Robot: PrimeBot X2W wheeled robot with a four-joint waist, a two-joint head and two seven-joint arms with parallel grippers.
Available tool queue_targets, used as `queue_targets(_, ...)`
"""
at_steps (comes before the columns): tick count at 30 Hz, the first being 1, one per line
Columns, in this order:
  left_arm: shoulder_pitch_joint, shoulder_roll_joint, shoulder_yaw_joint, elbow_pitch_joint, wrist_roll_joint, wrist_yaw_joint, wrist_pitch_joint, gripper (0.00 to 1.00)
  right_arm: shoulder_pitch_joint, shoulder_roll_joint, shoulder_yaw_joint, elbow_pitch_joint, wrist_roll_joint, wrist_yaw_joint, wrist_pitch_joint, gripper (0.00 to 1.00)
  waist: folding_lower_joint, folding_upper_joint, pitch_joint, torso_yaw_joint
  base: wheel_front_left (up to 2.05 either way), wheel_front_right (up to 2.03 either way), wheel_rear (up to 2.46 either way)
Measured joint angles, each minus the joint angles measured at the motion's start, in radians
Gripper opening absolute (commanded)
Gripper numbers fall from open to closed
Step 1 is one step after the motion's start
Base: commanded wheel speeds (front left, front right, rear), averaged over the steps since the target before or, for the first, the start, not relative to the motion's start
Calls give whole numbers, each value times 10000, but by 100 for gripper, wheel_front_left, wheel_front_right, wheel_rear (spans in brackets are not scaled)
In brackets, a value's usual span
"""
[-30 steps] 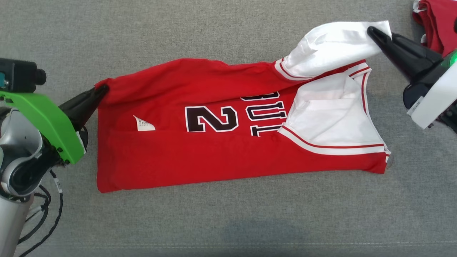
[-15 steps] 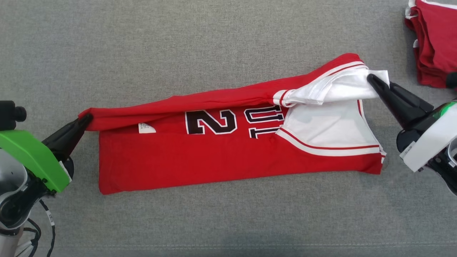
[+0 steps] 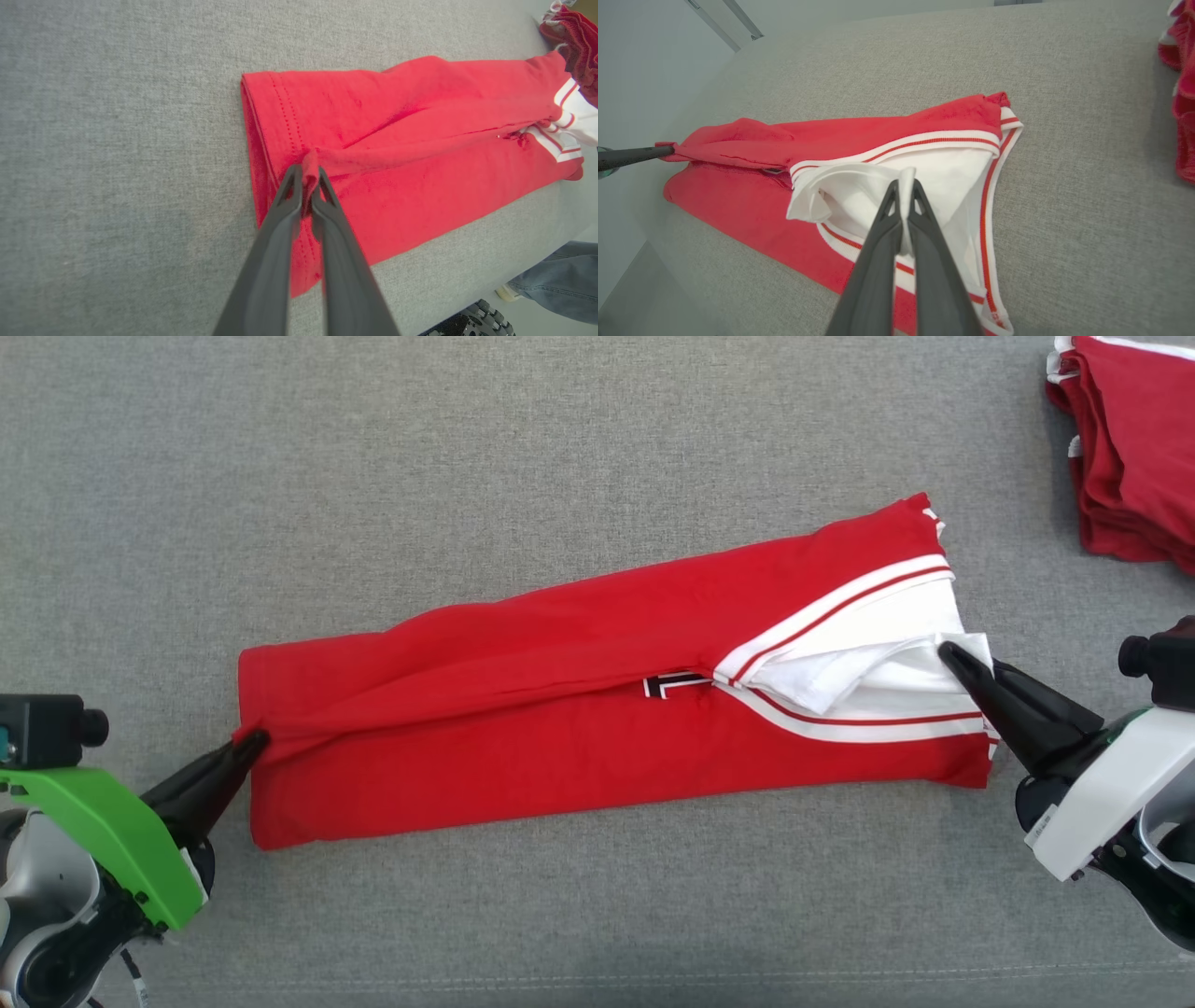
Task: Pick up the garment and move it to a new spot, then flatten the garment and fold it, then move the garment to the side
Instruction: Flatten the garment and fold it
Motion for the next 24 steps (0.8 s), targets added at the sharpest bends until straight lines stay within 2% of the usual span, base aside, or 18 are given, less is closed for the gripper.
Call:
queue_targets(1,82,36,-56,-17,52,0,6,69,41,-65,27,2,-36,-25,13,100,0,0,6,2,0,0,0)
queue_targets(2,143,77,-82,-35,167,0,-2,100,74,-128,46,2,-67,-75,19,100,0,0,12,7,0,0,0)
queue_targets(8,229,343,-138,-36,1009,121,-232,100,343,-424,-238,-128,121,-249,184,100,0,0,14,112,0,0,0)
queue_targets(12,248,744,77,-90,1916,474,-700,100,332,-650,-794,-161,431,-341,188,100,0,0,-96,195,0,0,0)
queue_targets(14,222,802,393,-267,2523,828,-1281,100,304,-677,-1024,128,788,-351,343,100,0,0,-172,278,0,0,0)
queue_targets(17,173,558,686,-366,2865,1227,-1937,100,304,-652,-1005,700,1147,-357,600,100,0,0,-228,437,0,0,0)
queue_targets(24,-69,-366,779,-658,3342,1868,-3149,100,282,75,-1060,1942,1877,-518,721,100,0,0,-272,1021,0,0,0)
